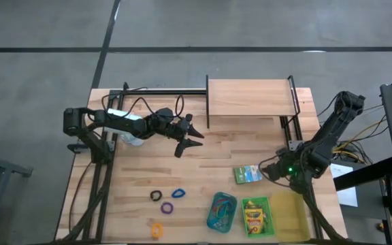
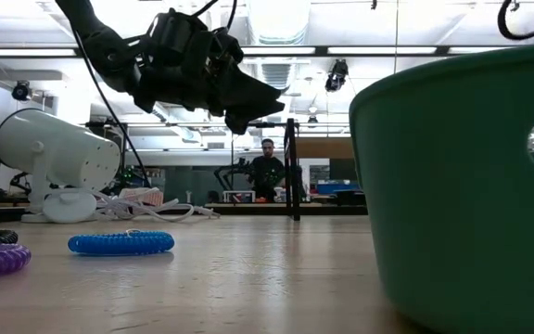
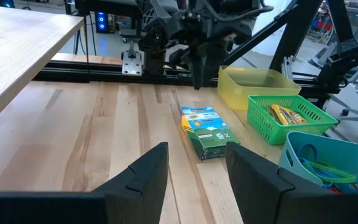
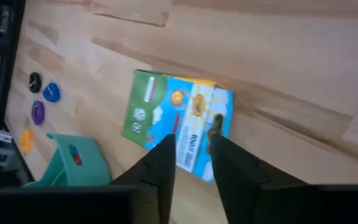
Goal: Pick & Place Office Desk Supplies
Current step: Put the crayon box into the green bin
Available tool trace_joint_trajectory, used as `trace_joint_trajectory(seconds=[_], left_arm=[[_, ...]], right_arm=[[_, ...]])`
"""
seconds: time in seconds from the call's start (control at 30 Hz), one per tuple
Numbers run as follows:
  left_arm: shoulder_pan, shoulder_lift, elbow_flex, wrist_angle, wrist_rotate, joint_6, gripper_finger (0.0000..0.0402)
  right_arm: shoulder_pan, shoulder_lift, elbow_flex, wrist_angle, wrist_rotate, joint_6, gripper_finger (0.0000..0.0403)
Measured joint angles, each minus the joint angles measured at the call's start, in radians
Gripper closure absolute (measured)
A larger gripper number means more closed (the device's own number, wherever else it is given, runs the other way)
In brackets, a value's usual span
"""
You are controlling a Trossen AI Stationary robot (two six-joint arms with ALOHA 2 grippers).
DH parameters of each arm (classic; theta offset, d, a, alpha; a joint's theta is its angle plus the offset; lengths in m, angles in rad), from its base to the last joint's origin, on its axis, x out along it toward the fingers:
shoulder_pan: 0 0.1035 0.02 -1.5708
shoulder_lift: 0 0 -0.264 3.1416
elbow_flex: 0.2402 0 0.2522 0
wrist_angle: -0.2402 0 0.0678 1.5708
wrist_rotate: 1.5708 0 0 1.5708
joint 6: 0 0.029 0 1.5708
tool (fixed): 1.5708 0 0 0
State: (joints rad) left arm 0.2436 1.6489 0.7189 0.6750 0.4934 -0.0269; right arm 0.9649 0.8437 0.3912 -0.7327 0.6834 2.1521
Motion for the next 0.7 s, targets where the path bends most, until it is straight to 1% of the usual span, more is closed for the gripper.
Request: trace_joint_trajectory(seconds=[0.17,0.3,0.53,0.7], left_arm=[[0.0,0.0,0.0,0.0,0.0,0.0,0.0236],[0.0,0.0,0.0,0.0,0.0,0.0,0.0236],[0.0,0.0,0.0,0.0,0.0,0.0,0.0236],[0.0,0.0,0.0,0.0,0.0,0.0,0.0236]], right_arm=[[0.0,-0.011,-0.101,0.125,-0.014,-0.002,0.0254],[0.0,-0.019,-0.175,0.238,-0.013,-0.004,0.0227],[-0.001,-0.02,-0.239,0.35,0.001,-0.017,0.022],[-0.001,-0.018,-0.263,0.385,0.057,-0.031,0.022]])
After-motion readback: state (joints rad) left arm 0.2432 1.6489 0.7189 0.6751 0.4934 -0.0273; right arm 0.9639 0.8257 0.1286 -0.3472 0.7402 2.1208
